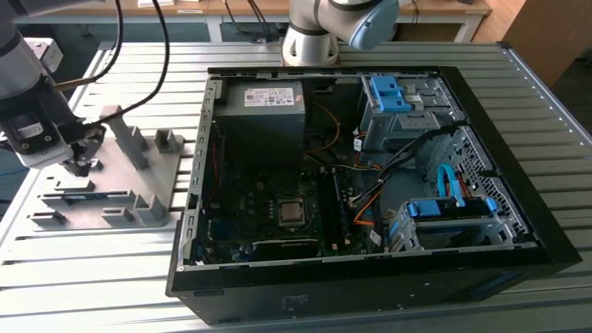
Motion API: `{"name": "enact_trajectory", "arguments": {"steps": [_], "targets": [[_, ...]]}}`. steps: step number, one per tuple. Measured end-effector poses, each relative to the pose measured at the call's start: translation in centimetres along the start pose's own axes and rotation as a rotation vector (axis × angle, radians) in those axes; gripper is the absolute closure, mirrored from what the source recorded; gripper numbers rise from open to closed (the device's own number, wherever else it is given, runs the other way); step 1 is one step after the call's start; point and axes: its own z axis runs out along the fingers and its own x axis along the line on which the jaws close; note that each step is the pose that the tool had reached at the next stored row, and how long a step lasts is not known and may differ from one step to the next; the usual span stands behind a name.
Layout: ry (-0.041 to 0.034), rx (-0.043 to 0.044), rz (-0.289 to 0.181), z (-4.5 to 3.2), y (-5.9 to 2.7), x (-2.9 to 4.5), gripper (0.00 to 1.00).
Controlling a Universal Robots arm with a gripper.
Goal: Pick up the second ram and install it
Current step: 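Reach for the second ram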
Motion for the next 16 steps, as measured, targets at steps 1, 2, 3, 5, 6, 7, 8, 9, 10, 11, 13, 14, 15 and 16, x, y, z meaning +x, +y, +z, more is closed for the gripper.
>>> {"name": "enact_trajectory", "arguments": {"steps": [1,2,3,5,6,7,8,9,10,11,13,14,15,16], "targets": [[0.0000,0.0000,-0.001,0.18,-0.01,0.00,0.90],[0.0002,0.0002,-0.001,0.35,-0.03,0.01,0.90],[0.0002,0.0002,-0.002,0.55,-0.03,0.05,0.90],[0.0002,0.0003,-0.004,0.92,-0.04,0.11,0.90],[0.0003,0.0004,-0.004,1.10,-0.05,0.19,0.90],[0.0004,0.0004,-0.004,1.28,-0.05,0.30,0.90],[0.0005,0.0004,-0.005,1.47,-0.05,0.45,0.90],[0.0002,0.0003,-0.005,1.67,-0.06,0.52,0.90],[0.0003,0.0003,-0.006,1.86,-0.10,0.55,0.90],[0.0005,0.0006,-0.007,2.02,-0.16,0.57,0.90],[0.0005,0.0006,-0.009,2.39,-0.28,0.60,0.90],[0.0003,0.0005,-0.009,2.53,-0.30,0.62,0.90],[0.0005,0.0006,-0.009,2.54,-0.30,0.62,0.90],[0.0006,0.0007,-0.009,2.54,-0.31,0.62,0.90]]}}
